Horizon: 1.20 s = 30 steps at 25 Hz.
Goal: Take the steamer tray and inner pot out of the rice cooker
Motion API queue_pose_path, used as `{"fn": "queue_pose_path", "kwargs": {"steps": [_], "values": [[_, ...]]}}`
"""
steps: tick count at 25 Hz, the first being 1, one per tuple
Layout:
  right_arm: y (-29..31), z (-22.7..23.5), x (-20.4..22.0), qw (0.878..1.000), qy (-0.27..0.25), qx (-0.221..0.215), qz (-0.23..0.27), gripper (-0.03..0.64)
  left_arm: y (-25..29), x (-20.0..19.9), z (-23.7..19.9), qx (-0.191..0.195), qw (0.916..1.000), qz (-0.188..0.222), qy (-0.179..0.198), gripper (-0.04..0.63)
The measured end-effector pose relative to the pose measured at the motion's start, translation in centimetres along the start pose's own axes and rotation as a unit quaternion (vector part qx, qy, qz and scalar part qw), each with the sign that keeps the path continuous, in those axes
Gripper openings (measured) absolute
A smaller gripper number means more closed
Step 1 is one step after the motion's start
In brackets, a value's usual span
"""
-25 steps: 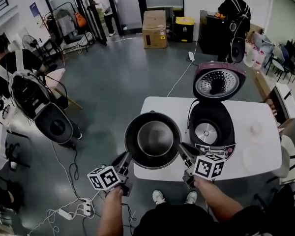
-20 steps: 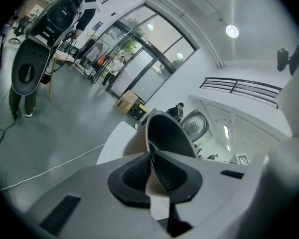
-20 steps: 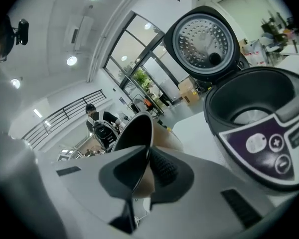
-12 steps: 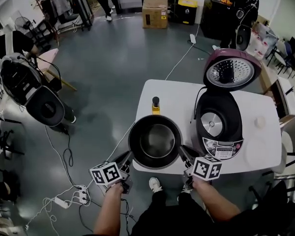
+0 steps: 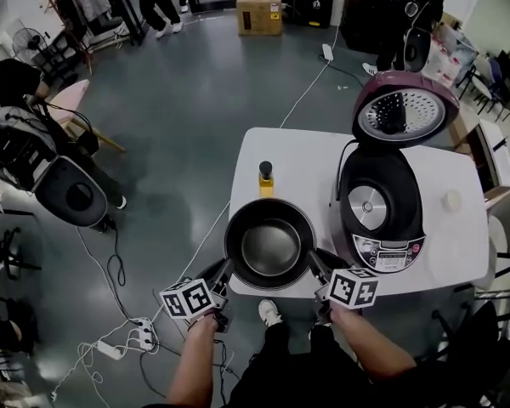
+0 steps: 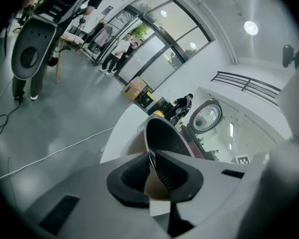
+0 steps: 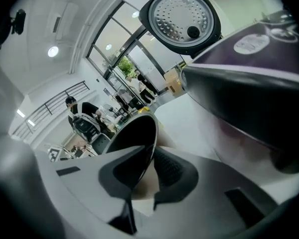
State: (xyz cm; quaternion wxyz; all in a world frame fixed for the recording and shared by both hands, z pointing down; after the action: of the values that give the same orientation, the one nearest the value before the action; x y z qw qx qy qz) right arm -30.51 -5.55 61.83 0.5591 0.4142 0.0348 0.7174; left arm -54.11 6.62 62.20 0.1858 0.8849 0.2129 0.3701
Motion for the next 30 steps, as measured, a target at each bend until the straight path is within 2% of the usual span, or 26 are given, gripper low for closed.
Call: {"fn": "queue_pose_path", "kwargs": {"steps": [4,7,9,12,15,21,24,25,27,29,30], "values": [[0.2,-0.1,1.2,0.999,-0.027,0.021,0.001,0.069,-0.1,0.1,-0.1,-0.014,0.9994,0.015,0.028,0.088],[-0.8,-1.2,1.0,0.998,-0.048,0.012,0.024,0.168,-1.1,-0.6,0.4,-0.035,0.9964,0.037,0.068,0.255],[-2.1,-2.8,-0.5,0.995,-0.084,0.005,0.061,0.179,-2.1,-2.0,1.3,-0.053,0.9915,0.052,0.106,0.275],[-4.5,-5.7,-3.8,0.981,-0.150,-0.023,0.118,0.179,-3.3,-4.2,3.6,-0.075,0.9795,0.088,0.164,0.267],[-6.6,-8.5,-6.9,0.962,-0.210,-0.045,0.169,0.179,-4.4,-6.4,6.6,-0.086,0.9622,0.138,0.219,0.244],[-10.3,-12.7,-11.1,0.918,-0.318,-0.053,0.229,0.174,-7.0,-10.3,14.2,-0.109,0.9169,0.229,0.308,0.142],[-11.9,-13.8,-11.9,0.906,-0.338,-0.064,0.244,0.116,-7.8,-11.2,17.6,-0.113,0.8958,0.269,0.335,0.043],[-12.5,-13.8,-12.0,0.904,-0.342,-0.067,0.249,0.090,-7.9,-11.1,18.8,-0.107,0.8915,0.276,0.343,0.006],[-13.5,-13.6,-12.3,0.899,-0.347,-0.068,0.260,0.043,-7.9,-10.6,20.8,-0.082,0.8887,0.282,0.352,-0.002],[-14.2,-13.3,-12.6,0.892,-0.359,-0.061,0.269,0.000,-7.5,-10.0,22.2,-0.049,0.8923,0.279,0.351,-0.002],[-14.5,-13.2,-12.7,0.889,-0.366,-0.059,0.270,0.000,-7.3,-9.8,22.7,-0.035,0.8936,0.278,0.351,-0.002]]}}
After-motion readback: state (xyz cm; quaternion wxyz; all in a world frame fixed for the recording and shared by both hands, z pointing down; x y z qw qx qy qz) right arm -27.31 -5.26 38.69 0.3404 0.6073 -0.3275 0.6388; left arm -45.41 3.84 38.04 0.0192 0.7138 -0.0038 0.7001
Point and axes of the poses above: the fingertips, and each gripper's own axes: y forward along the fingers, z to its right, x out of its underside, the point moved 4 cm from there along -y, backward along the fingers, and after that the axes turned 5 degrees about y, right-handed, at the moved point
